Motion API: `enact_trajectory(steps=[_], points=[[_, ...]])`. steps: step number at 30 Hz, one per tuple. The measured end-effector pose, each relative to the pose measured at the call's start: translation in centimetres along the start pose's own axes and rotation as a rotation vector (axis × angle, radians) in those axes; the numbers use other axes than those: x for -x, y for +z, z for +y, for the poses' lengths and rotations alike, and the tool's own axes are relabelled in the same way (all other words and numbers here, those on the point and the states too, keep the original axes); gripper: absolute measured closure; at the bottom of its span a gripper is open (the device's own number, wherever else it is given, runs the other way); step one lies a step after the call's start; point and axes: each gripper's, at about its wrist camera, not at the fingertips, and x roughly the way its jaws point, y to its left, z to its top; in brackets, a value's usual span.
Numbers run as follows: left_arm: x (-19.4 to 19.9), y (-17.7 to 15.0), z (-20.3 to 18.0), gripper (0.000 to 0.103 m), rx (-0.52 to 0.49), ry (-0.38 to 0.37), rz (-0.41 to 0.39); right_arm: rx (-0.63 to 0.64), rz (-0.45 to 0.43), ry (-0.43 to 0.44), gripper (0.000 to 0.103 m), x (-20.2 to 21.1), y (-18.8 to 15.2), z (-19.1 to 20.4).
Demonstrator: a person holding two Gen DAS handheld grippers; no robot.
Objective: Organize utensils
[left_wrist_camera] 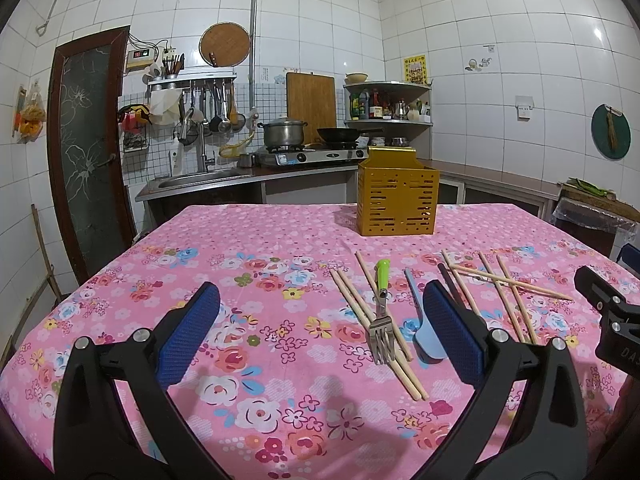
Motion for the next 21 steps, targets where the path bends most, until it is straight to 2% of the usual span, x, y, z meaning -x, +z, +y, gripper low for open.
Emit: enact_trajectory(steps=[21], points=[[0.04, -0.04, -0.07, 0.005, -0.001, 0.0, -0.001, -0.003, 0.0, -0.005, 0.004, 0.02, -0.01, -0.15]])
